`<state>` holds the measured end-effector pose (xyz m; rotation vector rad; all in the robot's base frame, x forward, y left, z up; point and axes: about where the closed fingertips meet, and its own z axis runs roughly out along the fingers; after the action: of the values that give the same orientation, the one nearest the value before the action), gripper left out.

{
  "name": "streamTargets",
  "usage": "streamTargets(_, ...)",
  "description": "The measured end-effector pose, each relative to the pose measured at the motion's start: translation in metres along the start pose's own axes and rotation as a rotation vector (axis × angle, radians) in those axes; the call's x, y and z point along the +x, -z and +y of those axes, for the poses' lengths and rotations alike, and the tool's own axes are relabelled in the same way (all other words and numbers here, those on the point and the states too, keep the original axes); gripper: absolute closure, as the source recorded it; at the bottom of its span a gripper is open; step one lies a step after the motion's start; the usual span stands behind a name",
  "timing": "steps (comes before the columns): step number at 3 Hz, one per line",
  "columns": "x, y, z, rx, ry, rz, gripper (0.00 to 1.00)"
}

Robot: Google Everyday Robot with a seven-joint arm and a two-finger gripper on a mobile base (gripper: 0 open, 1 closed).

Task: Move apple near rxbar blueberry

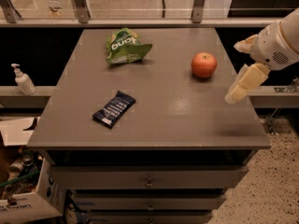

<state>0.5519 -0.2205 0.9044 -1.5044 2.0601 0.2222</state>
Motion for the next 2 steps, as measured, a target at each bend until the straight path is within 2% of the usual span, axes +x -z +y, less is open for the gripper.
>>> streamTargets(2,0.001,-0.032,-0.023,0.027,0.014,-0.073,0.00)
